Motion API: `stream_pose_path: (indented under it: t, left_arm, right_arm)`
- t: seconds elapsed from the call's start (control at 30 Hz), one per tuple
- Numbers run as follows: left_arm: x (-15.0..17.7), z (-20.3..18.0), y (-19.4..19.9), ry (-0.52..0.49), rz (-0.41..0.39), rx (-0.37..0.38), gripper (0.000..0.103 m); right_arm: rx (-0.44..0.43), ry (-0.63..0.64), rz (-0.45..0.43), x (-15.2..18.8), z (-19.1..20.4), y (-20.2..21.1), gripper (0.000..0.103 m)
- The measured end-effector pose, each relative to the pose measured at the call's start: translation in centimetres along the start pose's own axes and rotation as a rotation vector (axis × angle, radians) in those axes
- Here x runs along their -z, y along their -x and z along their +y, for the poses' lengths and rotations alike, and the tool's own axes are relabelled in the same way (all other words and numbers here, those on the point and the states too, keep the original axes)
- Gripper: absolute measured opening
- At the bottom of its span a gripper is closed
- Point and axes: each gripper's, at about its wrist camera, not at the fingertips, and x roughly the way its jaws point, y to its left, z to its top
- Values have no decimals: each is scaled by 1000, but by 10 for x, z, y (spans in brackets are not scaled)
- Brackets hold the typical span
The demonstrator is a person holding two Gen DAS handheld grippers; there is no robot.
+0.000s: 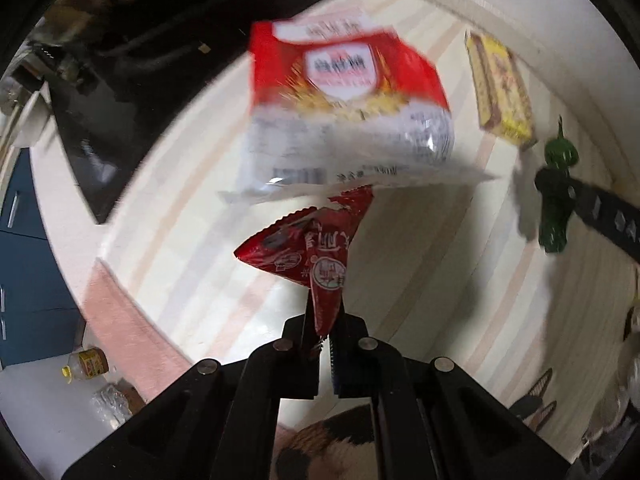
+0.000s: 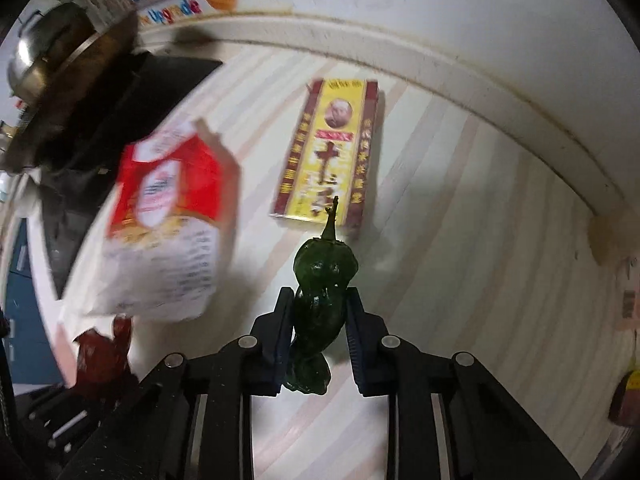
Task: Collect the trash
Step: 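Grasp the red packet with the left tool while the right tool grasps the green pepper, then carry packet and pepper over the wastebasket and open both tools to drop them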
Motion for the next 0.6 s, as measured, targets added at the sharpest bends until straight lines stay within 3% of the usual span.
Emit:
stream_pose_path:
  t: [0.2, 0.33, 0.6]
  left_arm:
    - [28, 42, 58, 56, -128, 15, 1]
    - [42, 81, 71, 124, -179, 12, 1]
    - [131, 205, 92, 295, -196, -93, 1]
  right_arm:
    - [-79, 60, -40, 34, 40, 59, 26]
    - [-132, 129, -43, 56, 86, 78, 26]
    - [-220, 330, 1, 120, 214, 78, 26]
